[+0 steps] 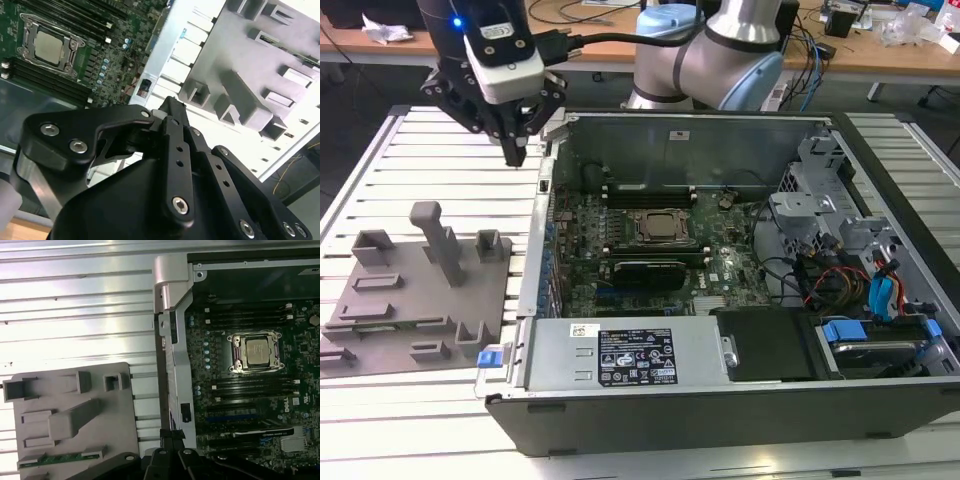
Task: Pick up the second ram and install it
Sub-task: 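Reach for the second ram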
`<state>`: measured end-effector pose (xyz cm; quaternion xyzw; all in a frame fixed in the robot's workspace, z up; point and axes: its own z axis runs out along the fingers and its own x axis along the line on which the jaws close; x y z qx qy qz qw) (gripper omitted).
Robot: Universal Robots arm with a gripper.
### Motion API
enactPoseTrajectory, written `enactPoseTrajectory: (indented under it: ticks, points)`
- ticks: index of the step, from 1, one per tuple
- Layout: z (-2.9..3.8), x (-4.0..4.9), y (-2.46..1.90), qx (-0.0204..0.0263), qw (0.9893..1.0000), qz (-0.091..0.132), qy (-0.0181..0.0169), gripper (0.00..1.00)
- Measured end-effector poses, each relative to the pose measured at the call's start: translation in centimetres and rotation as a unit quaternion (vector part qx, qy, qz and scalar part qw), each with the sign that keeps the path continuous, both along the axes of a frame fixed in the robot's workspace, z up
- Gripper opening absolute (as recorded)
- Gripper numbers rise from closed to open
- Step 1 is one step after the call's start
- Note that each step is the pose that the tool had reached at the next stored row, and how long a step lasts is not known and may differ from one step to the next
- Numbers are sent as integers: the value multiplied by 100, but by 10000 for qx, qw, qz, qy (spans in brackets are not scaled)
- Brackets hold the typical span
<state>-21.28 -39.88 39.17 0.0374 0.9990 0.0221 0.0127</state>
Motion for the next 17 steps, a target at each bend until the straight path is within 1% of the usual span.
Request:
enactPoseTrajectory:
  ticks: [5, 6, 10, 11, 13, 14, 15, 16, 17]
  points:
    - [-3, -127, 0, 0, 10000, 1, 0, 11]
    - [-5, -211, 0, 0, 10000, 0, 0, 11]
    - [-6, -324, 0, 0, 10000, 0, 0, 11]
    - [-6, -376, 0, 0, 10000, 1, 0, 11]
    - [-7, -433, 0, 0, 10000, 0, 0, 11]
    - [-8, -502, 0, 0, 10000, 0, 0, 11]
    - [-10, -610, 0, 0, 10000, 1, -1, 11]
    - [-10, -674, 0, 0, 10000, 0, -1, 11]
    - [-11, -759, 0, 0, 10000, 0, -1, 11]
